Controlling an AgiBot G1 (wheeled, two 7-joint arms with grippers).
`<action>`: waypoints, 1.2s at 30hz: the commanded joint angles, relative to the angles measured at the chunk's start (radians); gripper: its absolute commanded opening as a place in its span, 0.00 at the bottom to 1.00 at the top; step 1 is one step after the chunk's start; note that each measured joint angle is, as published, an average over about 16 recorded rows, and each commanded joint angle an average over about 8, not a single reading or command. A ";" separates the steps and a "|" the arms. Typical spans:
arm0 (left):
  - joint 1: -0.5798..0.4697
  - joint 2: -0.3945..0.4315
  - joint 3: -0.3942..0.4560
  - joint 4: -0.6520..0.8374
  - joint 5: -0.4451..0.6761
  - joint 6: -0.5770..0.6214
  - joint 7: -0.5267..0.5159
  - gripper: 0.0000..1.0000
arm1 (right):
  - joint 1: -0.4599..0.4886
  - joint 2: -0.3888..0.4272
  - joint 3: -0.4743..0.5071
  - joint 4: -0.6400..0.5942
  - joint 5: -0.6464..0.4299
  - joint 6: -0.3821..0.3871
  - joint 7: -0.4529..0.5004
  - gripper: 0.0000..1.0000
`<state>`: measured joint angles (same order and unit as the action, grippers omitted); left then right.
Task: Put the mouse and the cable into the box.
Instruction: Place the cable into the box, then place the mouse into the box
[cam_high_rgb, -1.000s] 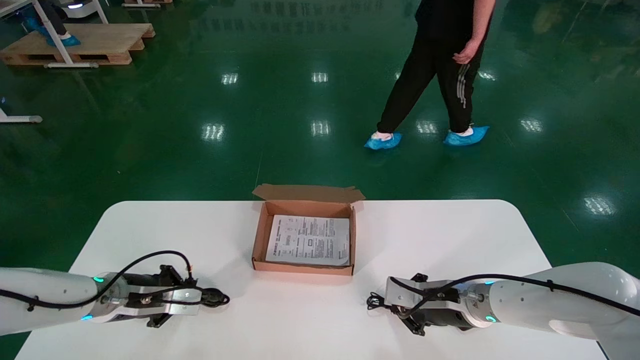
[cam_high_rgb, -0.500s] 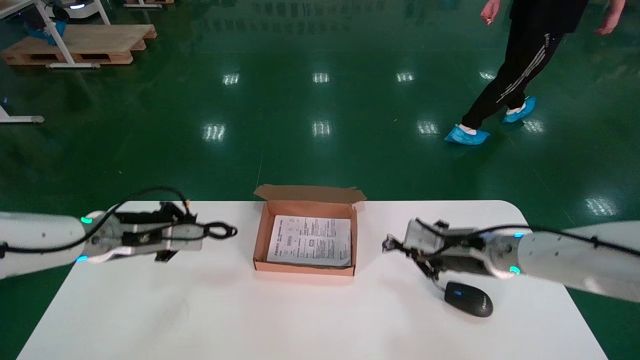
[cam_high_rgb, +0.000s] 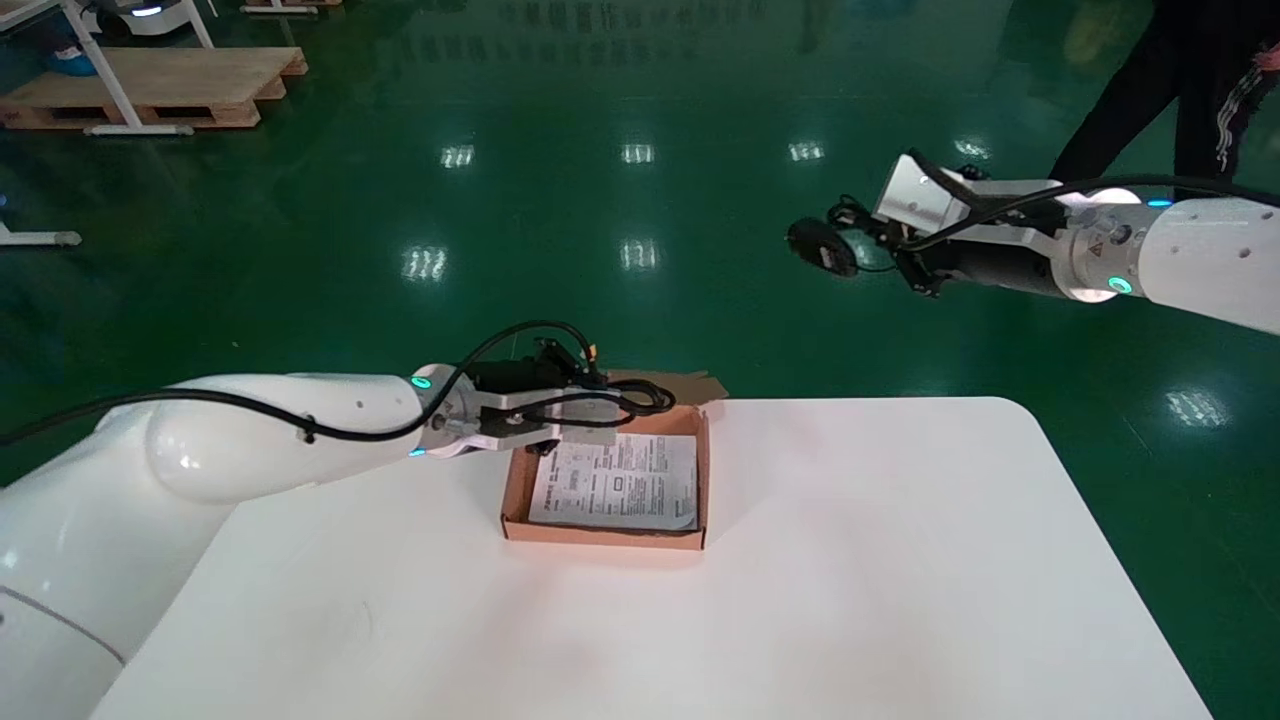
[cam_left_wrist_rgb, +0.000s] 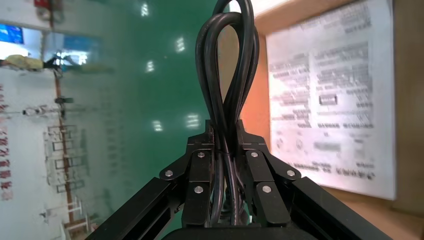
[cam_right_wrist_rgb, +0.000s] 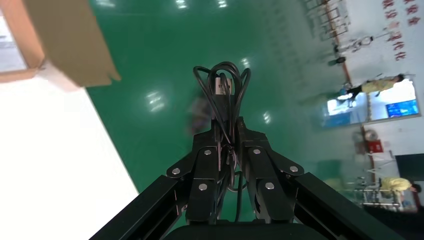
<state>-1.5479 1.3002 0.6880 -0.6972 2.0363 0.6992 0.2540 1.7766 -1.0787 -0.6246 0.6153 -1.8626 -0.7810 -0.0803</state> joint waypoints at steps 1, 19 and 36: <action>-0.007 0.031 0.004 0.028 -0.010 -0.012 0.023 0.00 | 0.021 -0.002 0.001 -0.002 -0.009 0.010 0.008 0.00; 0.052 0.061 0.029 0.089 -0.037 -0.190 0.017 0.00 | 0.006 -0.002 -0.001 -0.002 -0.006 0.002 0.003 0.00; 0.069 0.068 0.263 0.140 -0.362 -0.290 0.091 0.00 | 0.006 -0.002 -0.001 -0.002 -0.006 0.002 0.003 0.00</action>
<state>-1.4790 1.3687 0.9435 -0.5597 1.6784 0.4147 0.3396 1.7832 -1.0805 -0.6252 0.6129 -1.8682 -0.7789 -0.0766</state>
